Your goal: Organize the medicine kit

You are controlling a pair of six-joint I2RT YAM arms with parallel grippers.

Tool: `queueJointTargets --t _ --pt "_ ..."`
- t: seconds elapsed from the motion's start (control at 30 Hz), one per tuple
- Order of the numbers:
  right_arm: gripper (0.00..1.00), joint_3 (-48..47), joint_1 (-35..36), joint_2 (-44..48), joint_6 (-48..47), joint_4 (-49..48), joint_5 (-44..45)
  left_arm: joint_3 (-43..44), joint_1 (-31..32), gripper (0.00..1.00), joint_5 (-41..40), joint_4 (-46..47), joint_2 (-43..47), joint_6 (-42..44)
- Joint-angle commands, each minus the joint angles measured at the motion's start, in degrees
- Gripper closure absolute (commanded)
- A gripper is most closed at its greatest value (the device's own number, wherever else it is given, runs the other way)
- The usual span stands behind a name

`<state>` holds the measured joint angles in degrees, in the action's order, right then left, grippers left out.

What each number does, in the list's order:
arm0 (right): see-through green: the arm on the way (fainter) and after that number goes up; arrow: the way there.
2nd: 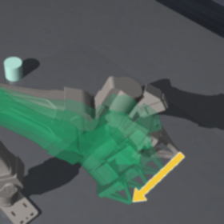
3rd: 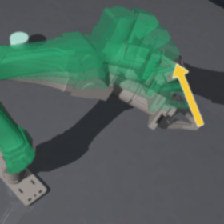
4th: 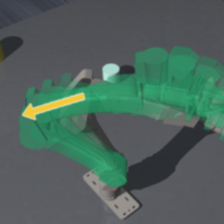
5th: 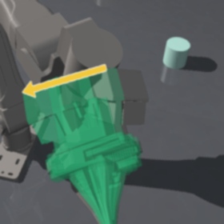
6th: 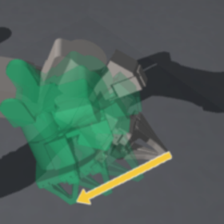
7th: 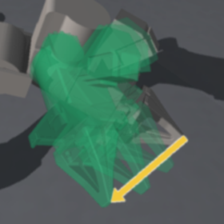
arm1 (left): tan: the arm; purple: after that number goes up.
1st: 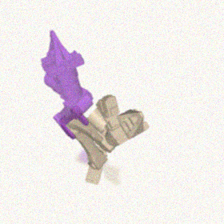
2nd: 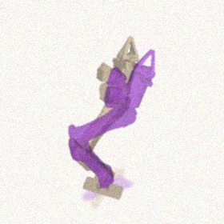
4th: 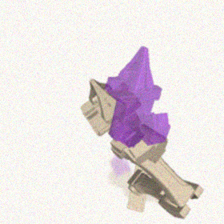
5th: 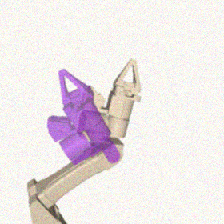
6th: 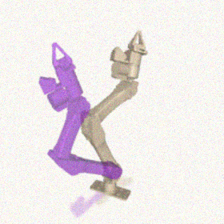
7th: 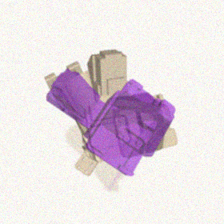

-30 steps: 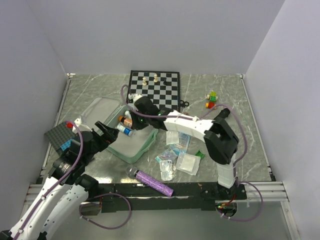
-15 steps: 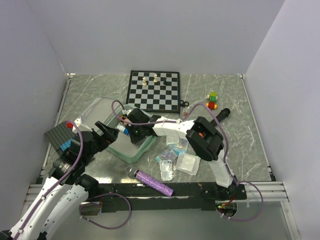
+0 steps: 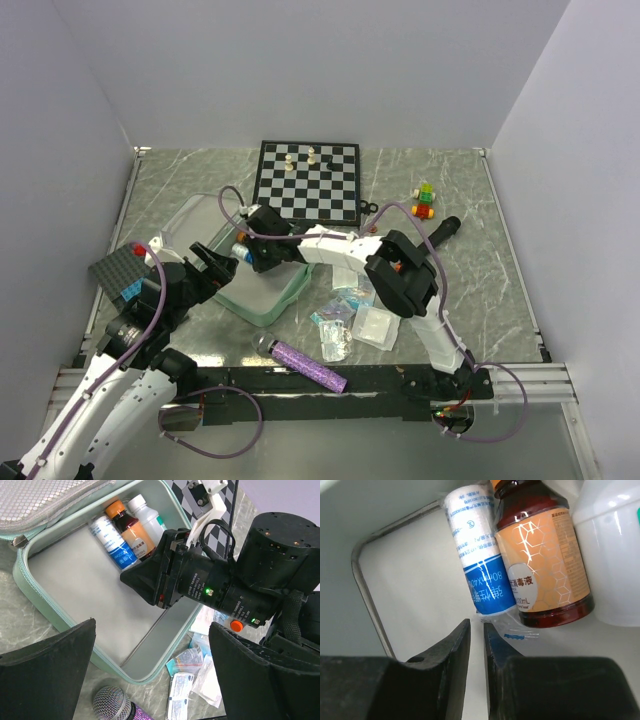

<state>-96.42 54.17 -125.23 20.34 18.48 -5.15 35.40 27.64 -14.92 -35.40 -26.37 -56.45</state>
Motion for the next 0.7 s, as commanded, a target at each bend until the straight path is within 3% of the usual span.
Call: queueJointTargets --t 0.0,0.2,0.43,0.53,0.67 --pt "0.74 1.75 -0.56 2.35 0.05 -2.13 0.67 0.73 0.14 0.01 0.15 0.85 -0.09 0.19" --pt "0.62 9.58 -0.30 11.66 0.58 -6.26 -0.39 0.90 0.05 0.01 0.15 0.86 -0.61 0.28" --pt "0.38 13.62 0.06 21.33 1.02 -7.06 0.31 1.08 0.05 0.01 -0.37 0.68 0.00 0.11" --pt "0.31 17.22 -0.03 26.86 0.84 -6.18 3.20 1.25 0.14 0.01 -0.46 0.42 0.27 0.02" --pt "0.30 28.62 -0.21 38.72 0.93 -5.82 12.60 0.99 0.14 0.01 -0.29 0.59 0.71 -0.16"
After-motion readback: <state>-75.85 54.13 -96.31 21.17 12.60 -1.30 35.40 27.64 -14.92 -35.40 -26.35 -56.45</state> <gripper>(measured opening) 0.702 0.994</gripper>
